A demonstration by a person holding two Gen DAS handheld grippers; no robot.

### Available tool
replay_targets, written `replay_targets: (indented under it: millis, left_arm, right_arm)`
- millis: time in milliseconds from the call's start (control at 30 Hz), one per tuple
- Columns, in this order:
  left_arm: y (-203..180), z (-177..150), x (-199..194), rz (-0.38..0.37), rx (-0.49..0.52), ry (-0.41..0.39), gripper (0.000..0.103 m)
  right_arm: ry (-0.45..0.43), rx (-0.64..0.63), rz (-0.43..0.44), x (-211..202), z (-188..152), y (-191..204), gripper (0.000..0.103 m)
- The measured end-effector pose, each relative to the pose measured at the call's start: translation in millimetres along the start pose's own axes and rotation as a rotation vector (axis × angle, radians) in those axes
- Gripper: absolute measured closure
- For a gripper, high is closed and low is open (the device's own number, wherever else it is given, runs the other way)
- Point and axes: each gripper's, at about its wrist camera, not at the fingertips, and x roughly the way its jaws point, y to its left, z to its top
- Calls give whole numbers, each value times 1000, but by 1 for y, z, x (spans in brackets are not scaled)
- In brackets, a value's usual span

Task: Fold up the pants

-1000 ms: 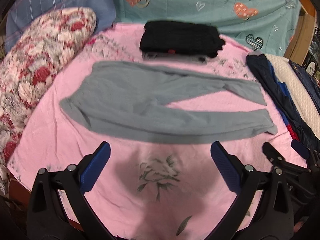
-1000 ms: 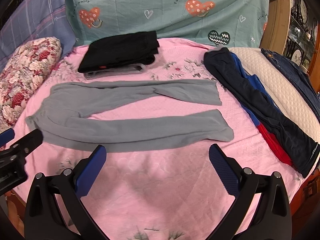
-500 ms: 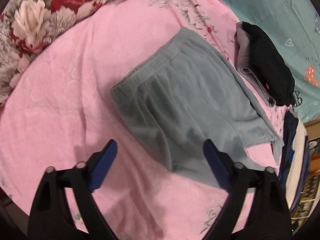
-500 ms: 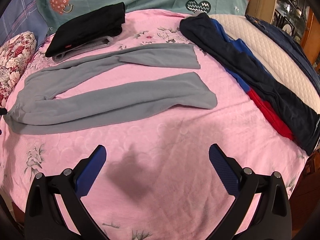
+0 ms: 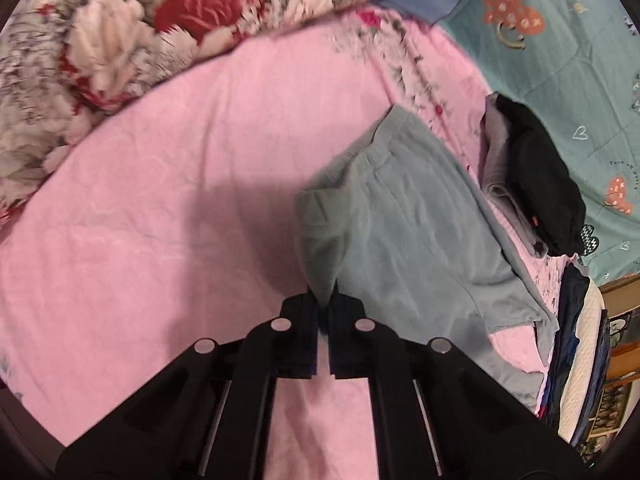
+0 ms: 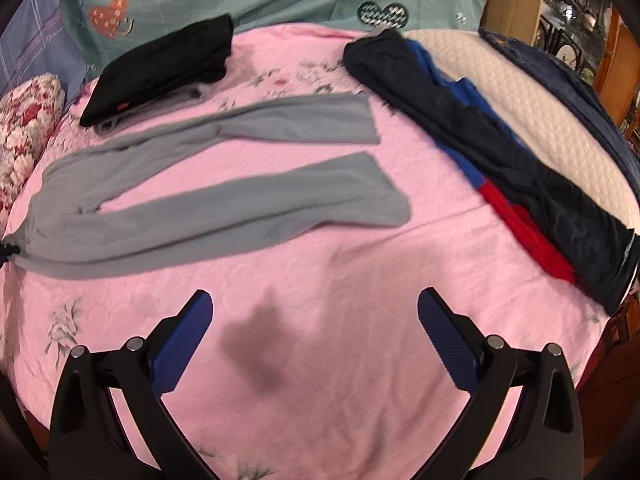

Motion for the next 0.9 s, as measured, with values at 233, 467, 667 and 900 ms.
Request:
replay_targets:
  millis: [233, 467, 667, 900]
  left_arm:
    - [7, -4, 7, 36, 15, 3, 100]
    - [5, -4, 18, 53, 22, 33, 100]
    - [5, -5, 21, 56, 19, 49, 100]
    - [6, -6, 31, 85, 10, 74, 100]
  right_arm:
    - [36, 59, 17, 21, 58, -74, 1]
    - [183, 102, 185, 62, 65, -98, 13]
    - [243, 53, 174, 99, 69, -91, 31]
    - [289, -4, 203, 116, 62, -84, 100]
